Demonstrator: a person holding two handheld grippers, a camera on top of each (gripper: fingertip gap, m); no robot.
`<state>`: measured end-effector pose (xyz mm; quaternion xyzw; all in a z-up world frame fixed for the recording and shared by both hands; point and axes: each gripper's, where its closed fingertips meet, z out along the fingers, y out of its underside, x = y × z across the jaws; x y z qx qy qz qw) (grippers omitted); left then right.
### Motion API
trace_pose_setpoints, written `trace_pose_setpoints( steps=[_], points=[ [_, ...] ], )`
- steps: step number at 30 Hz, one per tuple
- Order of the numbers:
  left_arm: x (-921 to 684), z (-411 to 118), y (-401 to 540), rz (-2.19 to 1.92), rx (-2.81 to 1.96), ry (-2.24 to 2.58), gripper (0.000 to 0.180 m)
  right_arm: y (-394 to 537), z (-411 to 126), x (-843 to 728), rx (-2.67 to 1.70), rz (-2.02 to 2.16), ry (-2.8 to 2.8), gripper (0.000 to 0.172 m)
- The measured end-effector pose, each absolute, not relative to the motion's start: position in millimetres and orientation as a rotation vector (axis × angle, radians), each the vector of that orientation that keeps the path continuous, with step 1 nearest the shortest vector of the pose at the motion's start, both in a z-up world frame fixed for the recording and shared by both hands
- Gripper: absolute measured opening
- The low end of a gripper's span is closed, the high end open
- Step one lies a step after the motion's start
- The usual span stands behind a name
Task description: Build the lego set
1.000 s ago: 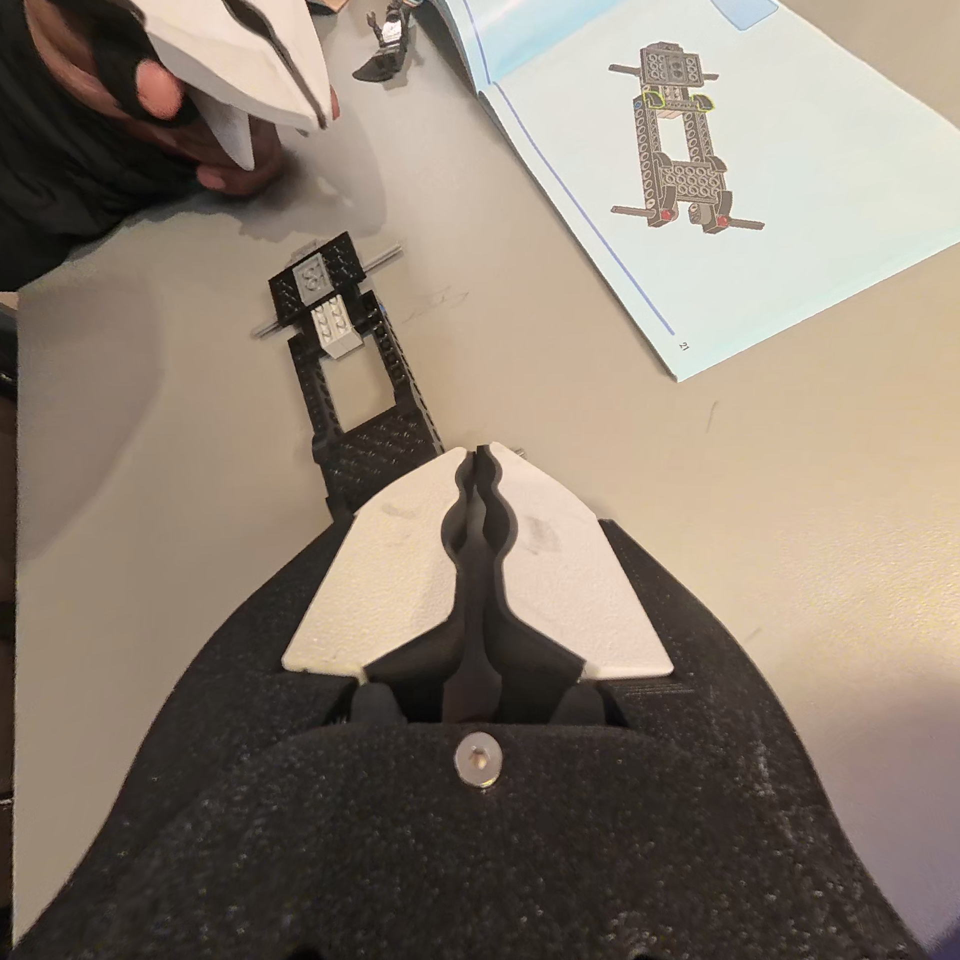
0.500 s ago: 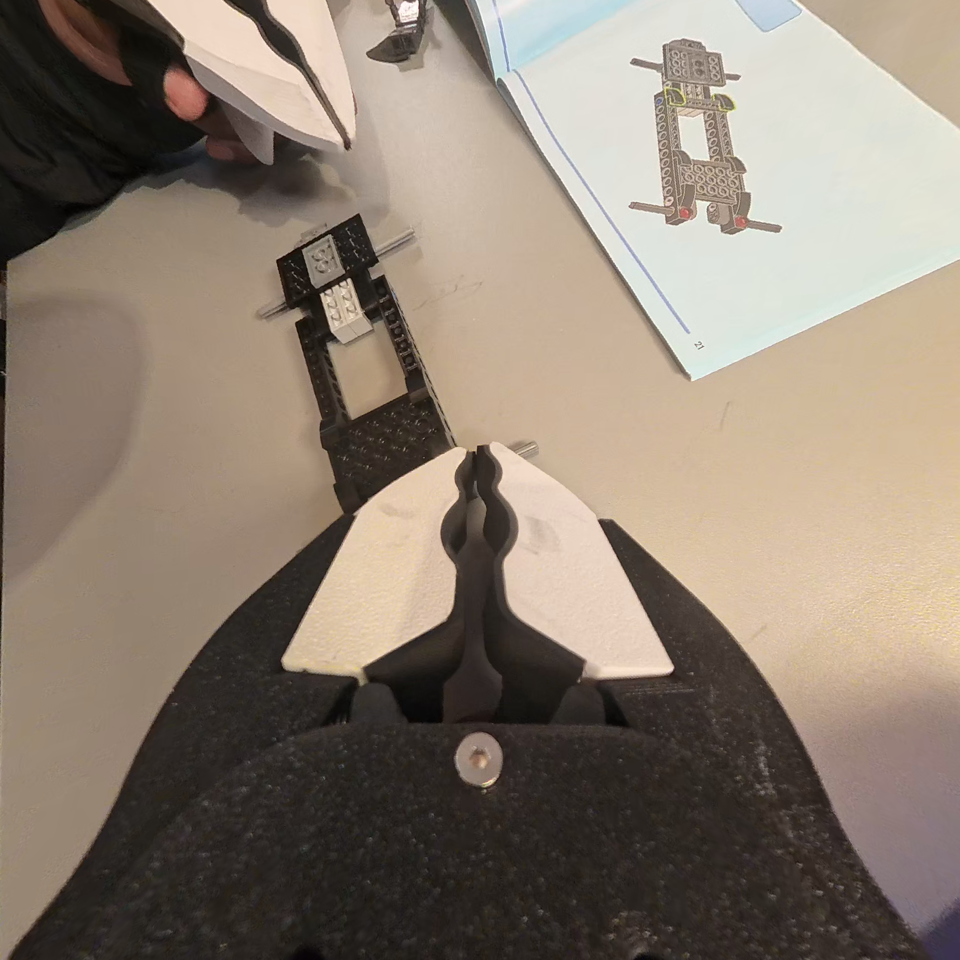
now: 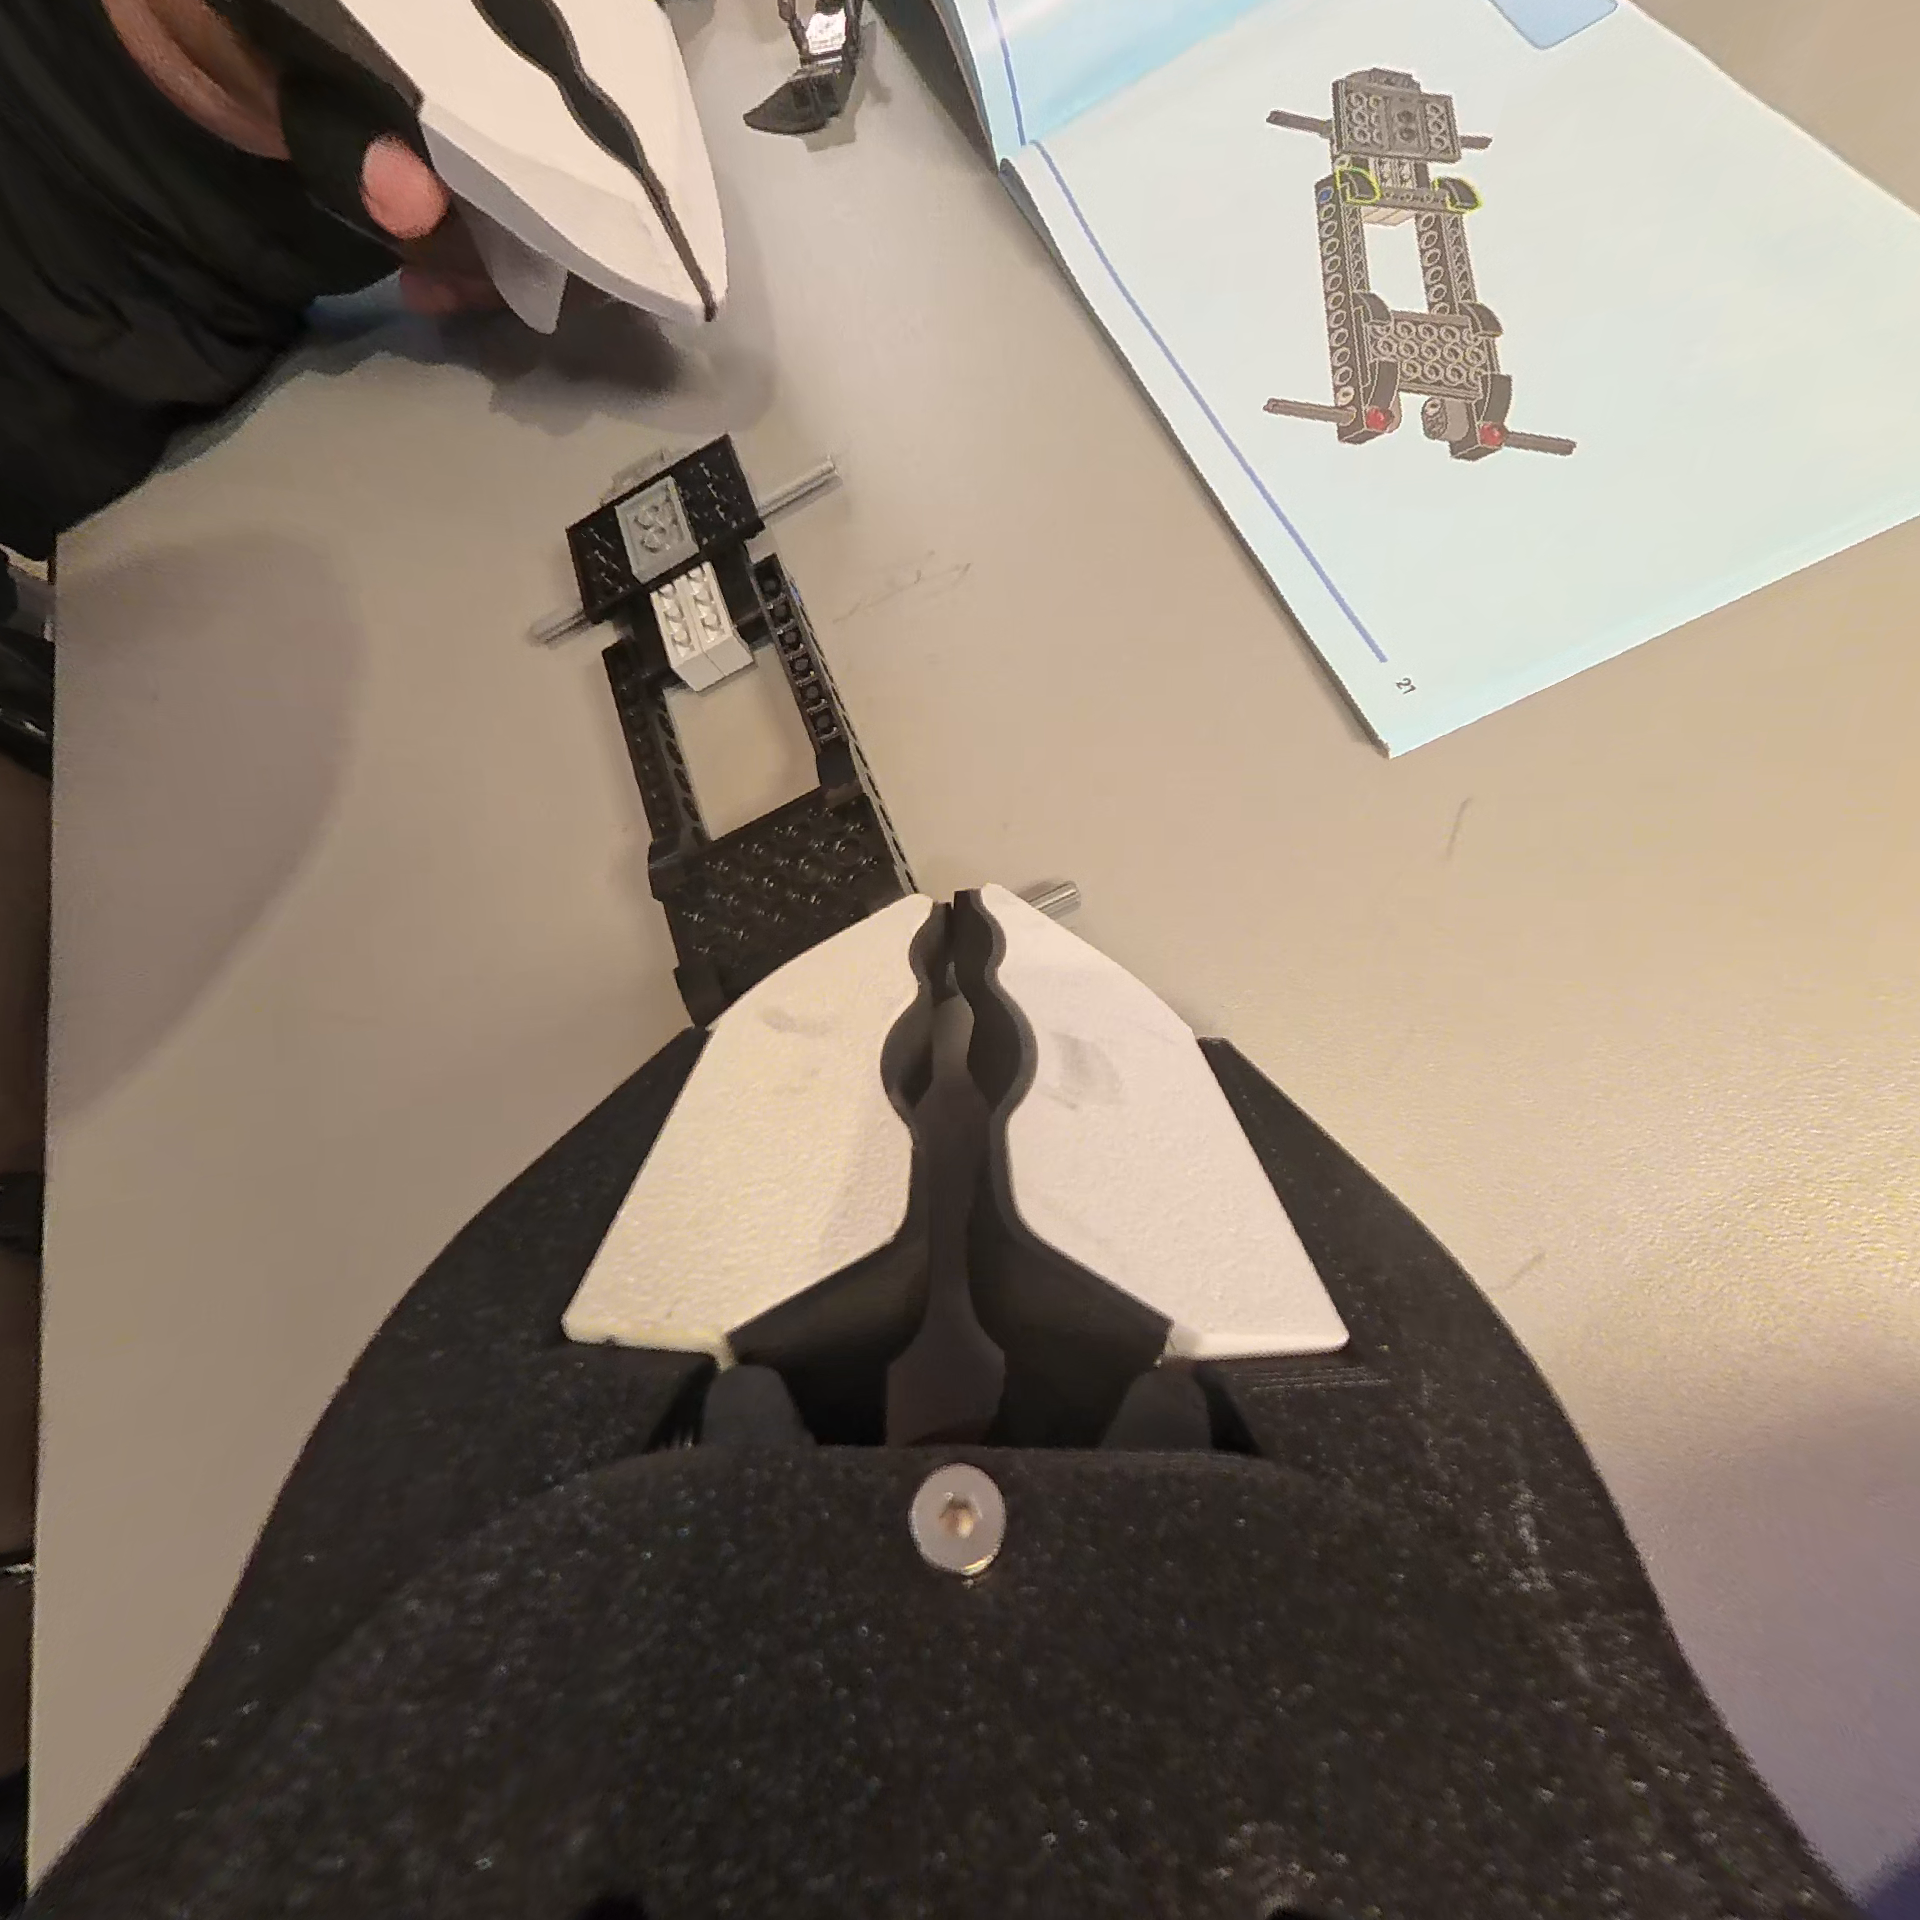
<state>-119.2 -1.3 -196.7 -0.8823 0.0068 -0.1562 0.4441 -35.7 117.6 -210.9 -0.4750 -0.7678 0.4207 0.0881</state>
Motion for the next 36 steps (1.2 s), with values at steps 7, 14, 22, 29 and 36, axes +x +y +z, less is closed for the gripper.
trace_pose_setpoints(
  steps=[7, 14, 22, 29, 36],
  points=[
    [-124.9, -191.4, -1.9, -0.453, -2.142, -0.051, 0.0, 117.9, -210.2, -35.7, -1.423, 1.271, -2.284, 0.0],
    [-127.3, -190.6, -1.2, -0.464, -2.131, -0.08, 0.0, 117.7, -210.3, -35.5, -1.428, 1.279, -2.286, 0.0],
    [-126.6, -191.4, -0.9, -0.456, -2.137, -0.074, 0.0, 117.0, -210.7, -35.1, -1.426, 1.276, -2.291, 0.0],
    [-126.2, -192.0, -0.8, -0.459, -2.14, -0.073, 0.0, 116.6, -210.8, -35.0, -1.424, 1.278, -2.292, 0.0],
    [-123.2, -191.5, -1.3, -0.495, -2.136, -0.055, 0.0, 114.7, -210.2, -33.6, -1.404, 1.285, -2.302, 0.001]
  ],
)
